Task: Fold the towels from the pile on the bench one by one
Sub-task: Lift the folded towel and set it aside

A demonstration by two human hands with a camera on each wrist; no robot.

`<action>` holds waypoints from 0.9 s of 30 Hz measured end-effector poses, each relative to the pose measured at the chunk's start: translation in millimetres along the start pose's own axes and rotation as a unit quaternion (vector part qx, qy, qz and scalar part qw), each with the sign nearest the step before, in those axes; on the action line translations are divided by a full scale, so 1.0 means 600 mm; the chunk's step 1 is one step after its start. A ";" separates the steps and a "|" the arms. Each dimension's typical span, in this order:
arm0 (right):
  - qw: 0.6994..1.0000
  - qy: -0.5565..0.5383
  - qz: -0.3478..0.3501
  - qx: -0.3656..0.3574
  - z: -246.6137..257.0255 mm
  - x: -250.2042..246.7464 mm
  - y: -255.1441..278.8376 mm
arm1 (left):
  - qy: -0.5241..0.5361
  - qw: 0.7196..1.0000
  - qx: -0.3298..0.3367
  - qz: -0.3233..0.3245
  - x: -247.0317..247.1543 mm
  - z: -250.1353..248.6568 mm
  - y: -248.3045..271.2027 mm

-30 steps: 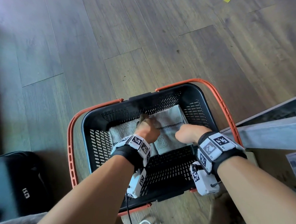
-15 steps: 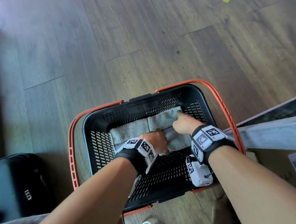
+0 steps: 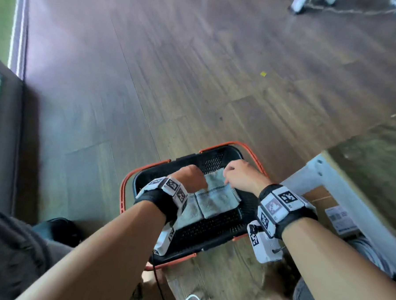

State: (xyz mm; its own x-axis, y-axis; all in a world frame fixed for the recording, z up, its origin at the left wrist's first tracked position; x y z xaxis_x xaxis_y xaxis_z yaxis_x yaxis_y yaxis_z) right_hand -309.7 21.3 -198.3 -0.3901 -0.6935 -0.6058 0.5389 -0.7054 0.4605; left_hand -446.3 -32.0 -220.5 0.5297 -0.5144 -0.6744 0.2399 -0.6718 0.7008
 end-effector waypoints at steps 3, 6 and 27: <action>0.998 -0.010 -0.045 -0.032 0.056 -0.041 0.070 | 0.050 0.998 0.008 -0.043 -0.055 -0.007 0.075; 0.993 -0.024 -0.110 -0.047 0.099 -0.079 0.141 | 0.101 0.991 0.028 -0.088 -0.093 -0.018 0.152; 0.940 -0.065 -0.333 -0.028 0.164 -0.209 0.438 | 0.211 0.930 0.213 -0.214 -0.169 -0.199 0.436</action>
State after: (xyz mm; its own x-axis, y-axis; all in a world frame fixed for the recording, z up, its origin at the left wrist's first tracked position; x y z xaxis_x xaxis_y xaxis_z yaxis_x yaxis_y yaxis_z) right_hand -192.7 -91.5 63.0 -0.7409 -0.1163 -0.6615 0.1802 -0.9832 -0.0289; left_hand -340.0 -91.8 59.1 0.7533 0.0439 -0.6562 0.2064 -0.9632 0.1724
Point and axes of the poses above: each hand's wrist, its own y-axis away from the middle knuckle, its own x-axis out of the palm, z = x × y, the point moved 5 cm from there along -y, towards the middle knuckle, and after that the axes turned 13 degrees about -x, right-handed, at the moved point
